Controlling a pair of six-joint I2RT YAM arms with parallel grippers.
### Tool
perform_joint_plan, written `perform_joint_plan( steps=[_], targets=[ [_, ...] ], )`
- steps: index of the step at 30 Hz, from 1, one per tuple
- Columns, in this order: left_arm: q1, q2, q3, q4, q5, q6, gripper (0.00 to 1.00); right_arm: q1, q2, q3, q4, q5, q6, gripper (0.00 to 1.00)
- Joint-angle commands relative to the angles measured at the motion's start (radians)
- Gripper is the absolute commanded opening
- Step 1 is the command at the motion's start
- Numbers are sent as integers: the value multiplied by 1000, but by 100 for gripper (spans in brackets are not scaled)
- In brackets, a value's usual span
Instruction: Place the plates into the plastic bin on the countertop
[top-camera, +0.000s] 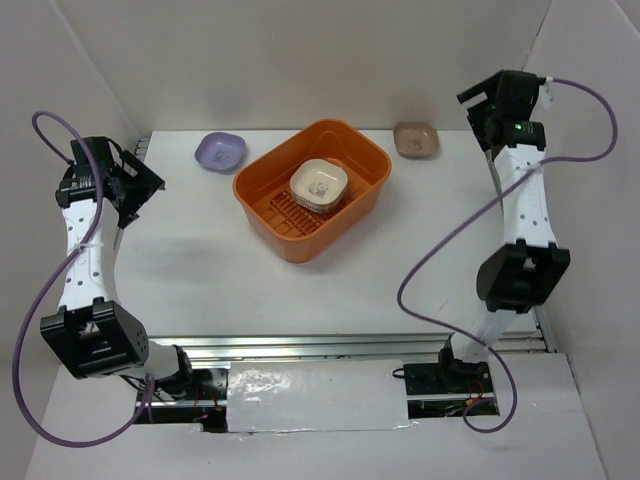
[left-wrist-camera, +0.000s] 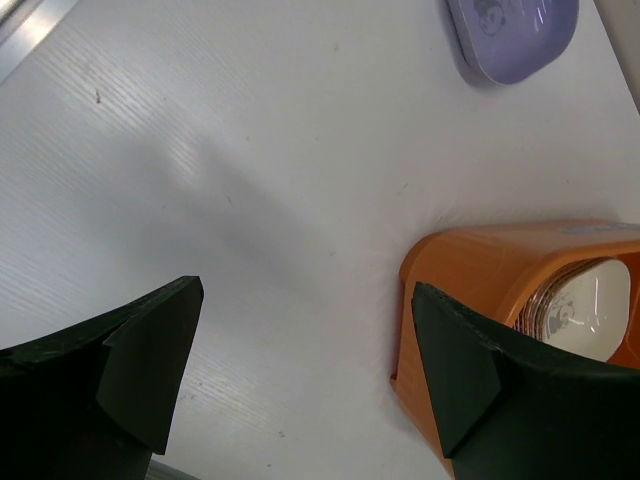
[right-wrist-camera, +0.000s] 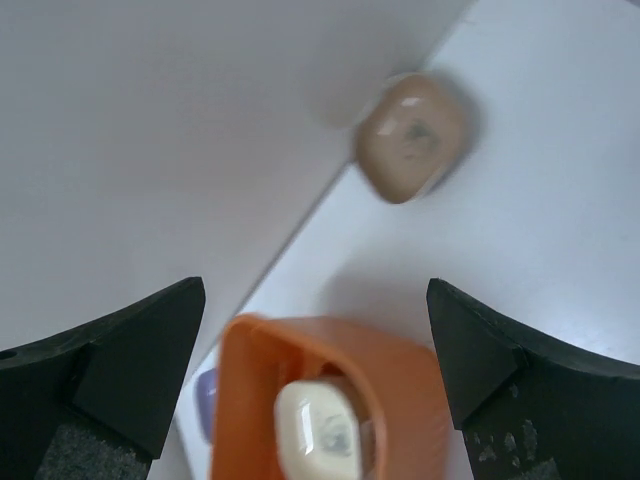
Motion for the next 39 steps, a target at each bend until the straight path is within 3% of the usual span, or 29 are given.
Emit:
perform_joint_plan(
  steps=[1, 8, 13, 24, 30, 39],
  targets=[
    [6, -22, -14, 46, 108, 46, 99, -47, 188, -69, 67, -103, -36, 100],
    [24, -144, -123, 157, 192, 97, 99, -102, 471, 89, 207, -239, -37, 100],
    [29, -184, -143, 137, 185, 112, 99, -115, 632, 132, 283, -252, 39, 100],
    [34, -259, -183, 99, 120, 137, 99, -116, 925, 431, 213, -295, 153, 97],
    [37, -256, -158, 65, 93, 144, 99, -107, 976, 455, 210, -281, 188, 78],
    [40, -261, -167, 59, 82, 143, 99, -85, 997, 468, 201, -269, 187, 31]
  ],
)
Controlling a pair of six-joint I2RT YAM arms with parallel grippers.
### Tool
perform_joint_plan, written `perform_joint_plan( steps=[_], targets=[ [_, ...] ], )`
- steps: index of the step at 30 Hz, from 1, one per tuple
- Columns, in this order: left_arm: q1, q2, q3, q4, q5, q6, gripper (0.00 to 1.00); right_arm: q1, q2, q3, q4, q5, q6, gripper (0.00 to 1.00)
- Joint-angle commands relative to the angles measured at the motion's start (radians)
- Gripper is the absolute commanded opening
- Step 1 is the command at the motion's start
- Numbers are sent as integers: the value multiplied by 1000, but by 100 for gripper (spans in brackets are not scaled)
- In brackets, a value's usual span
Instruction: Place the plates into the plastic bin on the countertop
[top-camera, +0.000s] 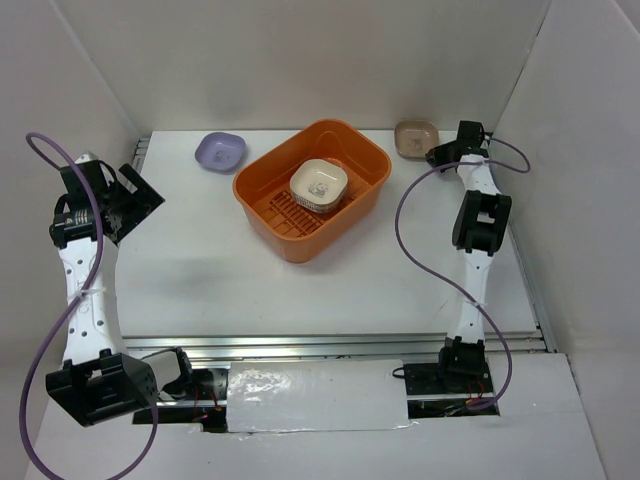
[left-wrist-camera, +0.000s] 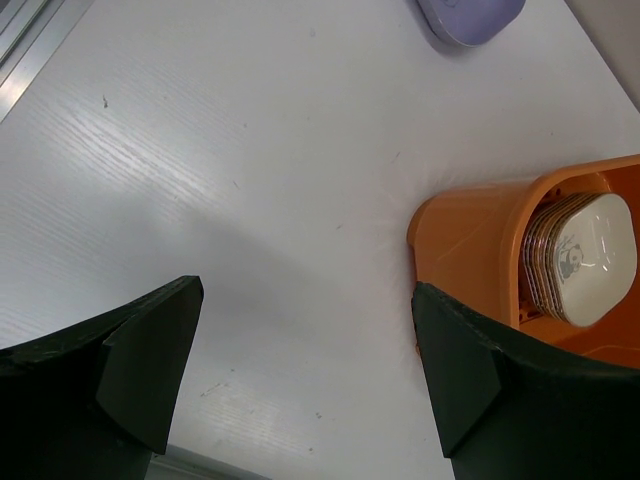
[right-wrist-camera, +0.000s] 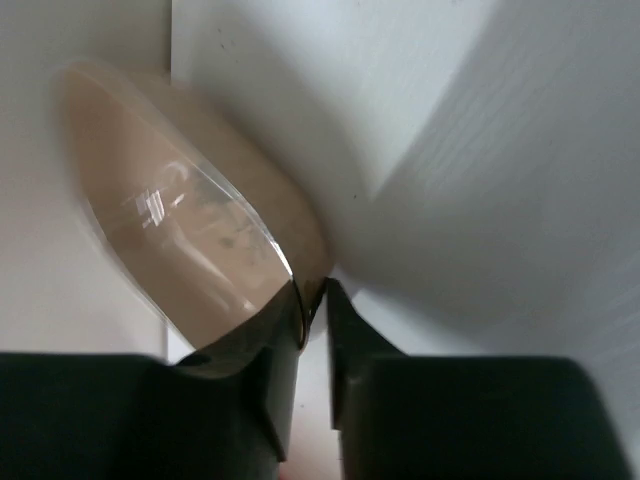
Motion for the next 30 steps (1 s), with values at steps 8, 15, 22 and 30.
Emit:
perform_joint_plan(
  steps=[8, 15, 22, 30],
  targets=[
    [8, -13, 21, -4, -41, 32, 99, 14, -184, -174, 55, 56, 1, 0],
    [10, 38, 53, 10, -24, 14, 99, 23, -508, -391, 95, 150, -21, 0],
    [4, 64, 73, 51, -36, -12, 99, 72, -669, -261, -61, 122, -175, 0],
    [5, 173, 142, 40, -47, 0, 99, 310, -611, -35, -298, -68, -415, 0]
  ],
)
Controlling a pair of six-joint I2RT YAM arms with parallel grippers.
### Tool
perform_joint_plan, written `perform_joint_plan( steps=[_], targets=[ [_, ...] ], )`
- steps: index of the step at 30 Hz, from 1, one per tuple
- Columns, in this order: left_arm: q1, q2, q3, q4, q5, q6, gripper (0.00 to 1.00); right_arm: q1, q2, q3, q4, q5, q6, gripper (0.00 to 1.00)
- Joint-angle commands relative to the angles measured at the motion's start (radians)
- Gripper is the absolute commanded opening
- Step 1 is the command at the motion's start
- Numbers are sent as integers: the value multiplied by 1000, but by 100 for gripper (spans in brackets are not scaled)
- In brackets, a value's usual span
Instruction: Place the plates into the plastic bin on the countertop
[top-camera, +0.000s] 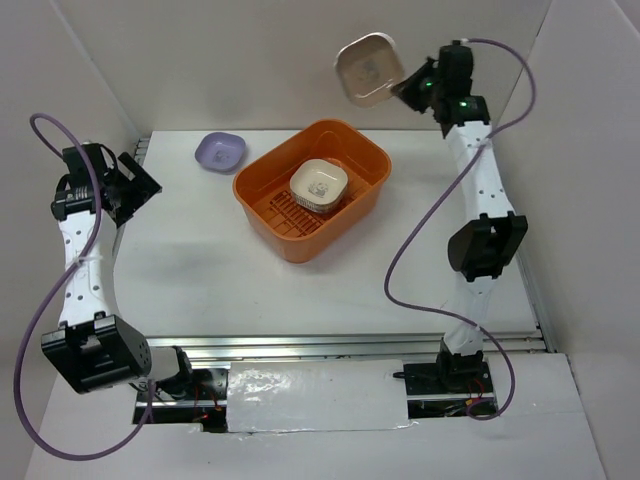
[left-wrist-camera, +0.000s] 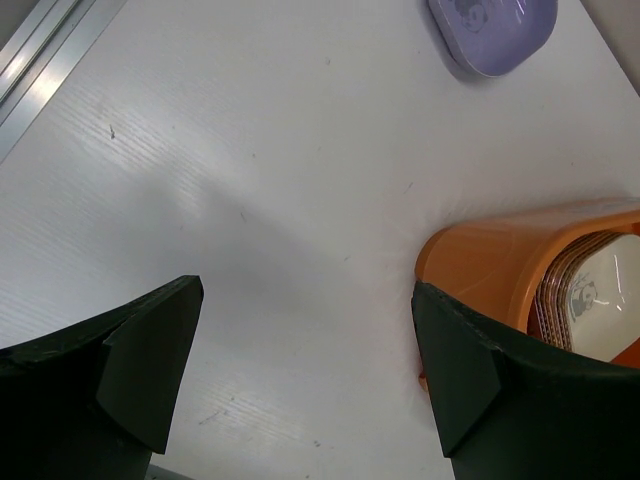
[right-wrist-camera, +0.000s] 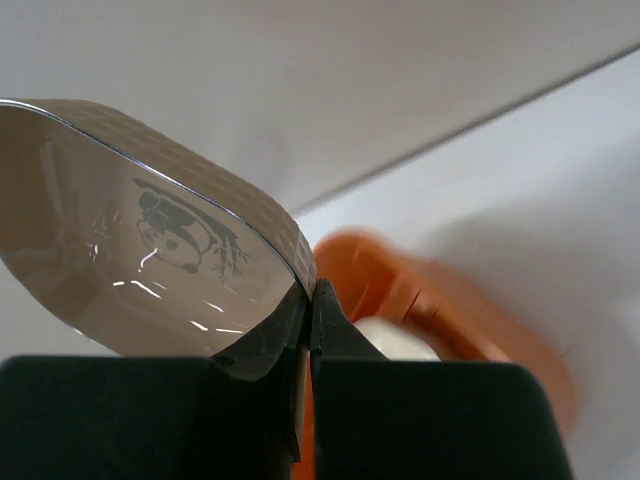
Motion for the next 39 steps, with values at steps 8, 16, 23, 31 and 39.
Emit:
perform_joint_plan(
  steps=[8, 16, 23, 31, 39],
  targets=[
    [0, 100, 64, 44, 41, 15, 99, 204, 98, 60, -282, -144, -359, 0],
    [-1, 115, -25, 89, 70, 29, 99, 258, 150, 26, -308, -3, -437, 0],
    [-8, 123, -42, 92, 74, 33, 99, 276, 199, 8, -322, 25, -459, 0],
    [-20, 117, -57, 101, 86, 38, 99, 279, 126, -7, -232, -172, -387, 100],
    [-20, 183, -75, 290, 127, -51, 99, 265, -161, -10, -74, -319, -278, 100]
  ],
)
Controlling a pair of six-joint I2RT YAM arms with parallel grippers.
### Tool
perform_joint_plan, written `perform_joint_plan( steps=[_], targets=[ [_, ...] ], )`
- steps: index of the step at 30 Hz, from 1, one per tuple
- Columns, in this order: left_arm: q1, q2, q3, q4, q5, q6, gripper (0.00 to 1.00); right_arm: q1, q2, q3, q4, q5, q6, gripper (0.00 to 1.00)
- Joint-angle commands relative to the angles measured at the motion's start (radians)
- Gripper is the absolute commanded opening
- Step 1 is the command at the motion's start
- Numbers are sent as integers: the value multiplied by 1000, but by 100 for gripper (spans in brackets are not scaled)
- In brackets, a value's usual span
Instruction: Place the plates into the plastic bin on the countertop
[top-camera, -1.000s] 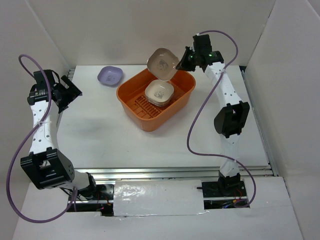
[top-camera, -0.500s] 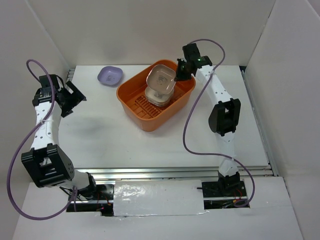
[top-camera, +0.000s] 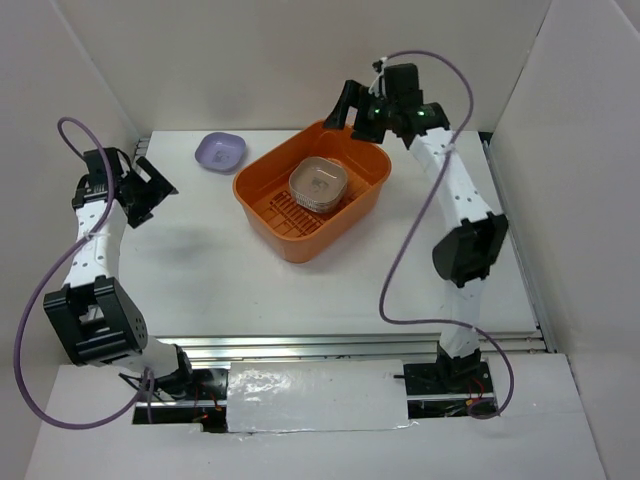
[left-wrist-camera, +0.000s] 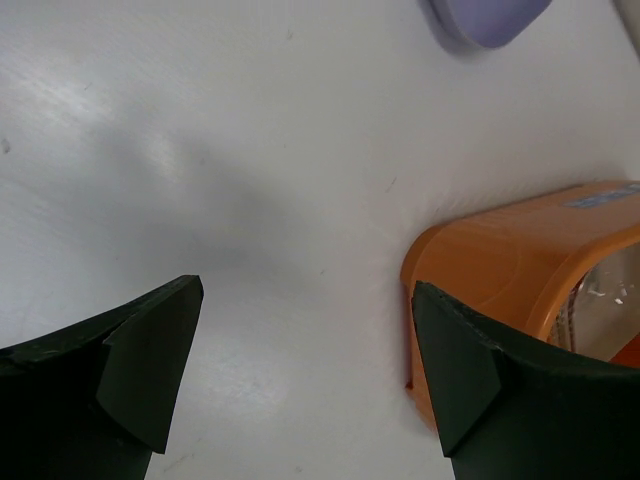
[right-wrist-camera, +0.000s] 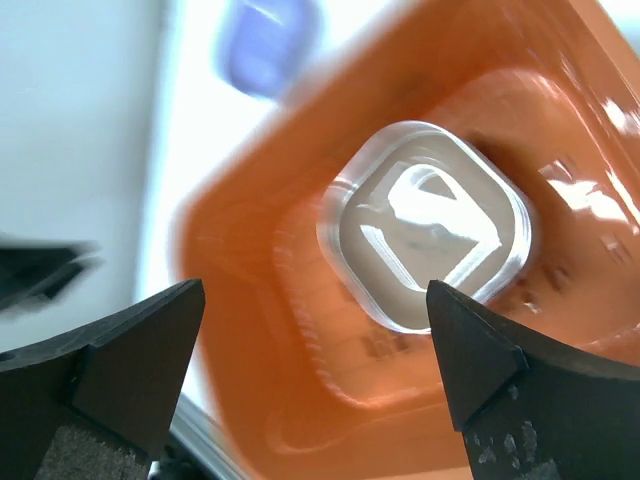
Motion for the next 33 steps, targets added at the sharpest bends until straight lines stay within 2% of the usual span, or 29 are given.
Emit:
perform_joint_plan(
  steps=[1, 2, 3, 4, 5, 6, 7, 10, 14, 17, 19, 26, 27, 31, 33],
  targets=[
    [1, 80, -13, 201, 85, -102, 99, -4, -270, -80, 179, -104, 58, 100],
    [11, 106, -21, 246, 120, -142, 99, -6, -351, -123, 226, -117, 64, 100],
    [24, 170, -63, 368, 227, -198, 99, -7, -393, -175, 252, -134, 87, 100],
    [37, 198, -87, 442, 269, -319, 99, -7, -475, -295, 319, -159, 101, 100],
    [34, 230, -108, 515, 285, -373, 99, 0, -514, -363, 373, -226, 145, 100],
    [26, 255, -137, 650, 285, -427, 99, 2, -558, -443, 430, -272, 176, 100],
    [-1, 300, -138, 695, 247, -503, 99, 3, -636, -585, 526, -309, 203, 100],
    [-60, 417, -96, 821, 184, -623, 99, 23, -759, -782, 630, -389, 279, 100],
    [-107, 584, -50, 1028, 148, -760, 98, 51, -855, -878, 615, -406, 273, 100],
    [-135, 683, -21, 1114, 101, -848, 97, 54, -905, -916, 585, -418, 268, 100],
    [-159, 727, 28, 1078, 54, -857, 98, 51, -939, -932, 556, -415, 262, 100],
    [-219, 838, 328, 632, -184, -794, 95, 26, -988, -936, 501, -404, 248, 100],
    [-225, 845, 341, 616, -203, -786, 94, 23, -991, -936, 496, -407, 248, 100],
    [-218, 910, 448, 489, -221, -782, 86, 11, -993, -933, 496, -401, 256, 100],
    [-218, 943, 508, 435, -226, -770, 78, 5, -979, -916, 480, -406, 259, 100]
  ],
)
